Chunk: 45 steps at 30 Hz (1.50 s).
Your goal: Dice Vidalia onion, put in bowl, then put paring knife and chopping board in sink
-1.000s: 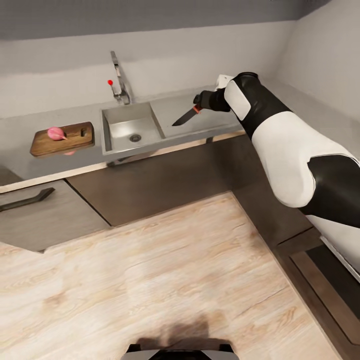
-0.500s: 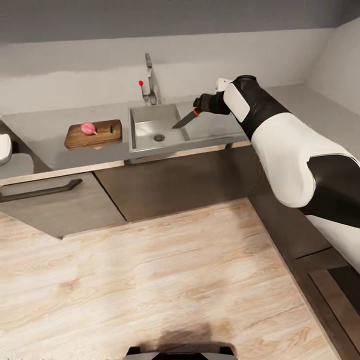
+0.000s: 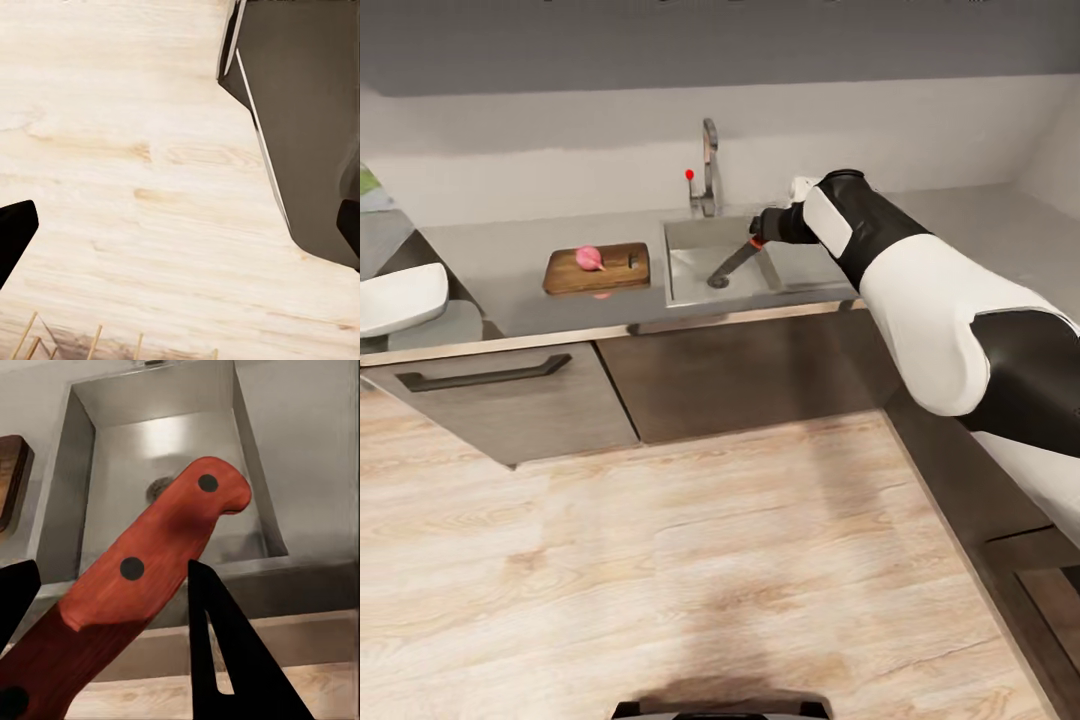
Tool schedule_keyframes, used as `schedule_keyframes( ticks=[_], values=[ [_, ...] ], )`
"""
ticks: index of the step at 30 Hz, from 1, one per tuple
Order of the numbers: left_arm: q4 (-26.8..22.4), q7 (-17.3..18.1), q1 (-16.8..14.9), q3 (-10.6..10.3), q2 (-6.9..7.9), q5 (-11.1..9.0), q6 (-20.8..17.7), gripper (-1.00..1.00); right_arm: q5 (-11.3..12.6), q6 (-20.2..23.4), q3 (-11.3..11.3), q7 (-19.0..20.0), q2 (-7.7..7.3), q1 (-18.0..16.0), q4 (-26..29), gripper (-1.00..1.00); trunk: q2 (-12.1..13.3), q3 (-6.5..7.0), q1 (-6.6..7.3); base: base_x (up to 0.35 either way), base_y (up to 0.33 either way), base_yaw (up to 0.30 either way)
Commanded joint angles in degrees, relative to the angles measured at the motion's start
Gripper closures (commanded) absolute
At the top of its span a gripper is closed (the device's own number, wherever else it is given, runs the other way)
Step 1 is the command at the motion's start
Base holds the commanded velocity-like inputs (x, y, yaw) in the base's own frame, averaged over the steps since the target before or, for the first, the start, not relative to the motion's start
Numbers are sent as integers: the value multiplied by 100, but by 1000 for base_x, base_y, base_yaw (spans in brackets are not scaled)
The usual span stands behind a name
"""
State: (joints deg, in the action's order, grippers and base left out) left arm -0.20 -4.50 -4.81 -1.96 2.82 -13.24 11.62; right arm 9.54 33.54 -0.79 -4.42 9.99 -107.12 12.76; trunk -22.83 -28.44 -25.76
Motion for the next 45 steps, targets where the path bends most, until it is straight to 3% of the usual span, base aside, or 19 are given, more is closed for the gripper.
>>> schedule_keyframes(
  ticks=[1,2,3,6,25,31,34,35,37,40,45],
  values=[
    [3,-8,-2,-23,-1,-32,22,-100,-168,-70,-6,-37,1,26,-101,100,-9,-4,-3,0,8,10],
    [1,-7,-2,-23,-1,-29,26,-100,-434,-221,-4,-27,1,67,-220,100,-9,-2,-3,0,5,7],
    [-6,-7,-2,-23,-3,-24,30,-100,-877,-591,-2,-4,1,142,-476,100,-9,-1,-3,-105,2,3],
    [-14,-6,-2,-23,-8,-21,32,-100,-1137,-889,5,103,1,185,-752,100,-9,0,-3,-222,1,1],
    [-24,-6,-2,-15,-3,-20,33,-100,-1230,-999,14,218,1,385,-880,100,-9,0,-3,-331,0,0],
    [-31,-7,-2,-15,-5,-20,32,-100,-1130,-1003,31,469,-444,530,-892,100,-9,0,-3,-321,0,0],
    [-32,-7,-2,-15,-3,-20,33,-100,-906,-1006,34,714,-673,561,-934,100,-9,0,-3,-276,0,0],
    [-32,-7,-2,-15,-2,-20,33,-100,-682,-1018,33,823,-846,571,-1053,100,-9,0,-3,-170,0,0],
    [-32,-7,-2,-15,-1,-20,33,-100,-519,-1047,30,860,-965,591,-1105,100,-9,0,-3,-117,0,0],
    [-37,-7,-2,-15,-1,-20,33,-100,-297,-1247,34,888,-1176,954,-1137,100,-9,0,-3,-32,0,0],
    [-41,-7,-2,-8,-1,-19,33,-100,-236,-1784,35,876,-1374,1530,-1147,100,-9,0,-3,-6,0,0]
  ],
)
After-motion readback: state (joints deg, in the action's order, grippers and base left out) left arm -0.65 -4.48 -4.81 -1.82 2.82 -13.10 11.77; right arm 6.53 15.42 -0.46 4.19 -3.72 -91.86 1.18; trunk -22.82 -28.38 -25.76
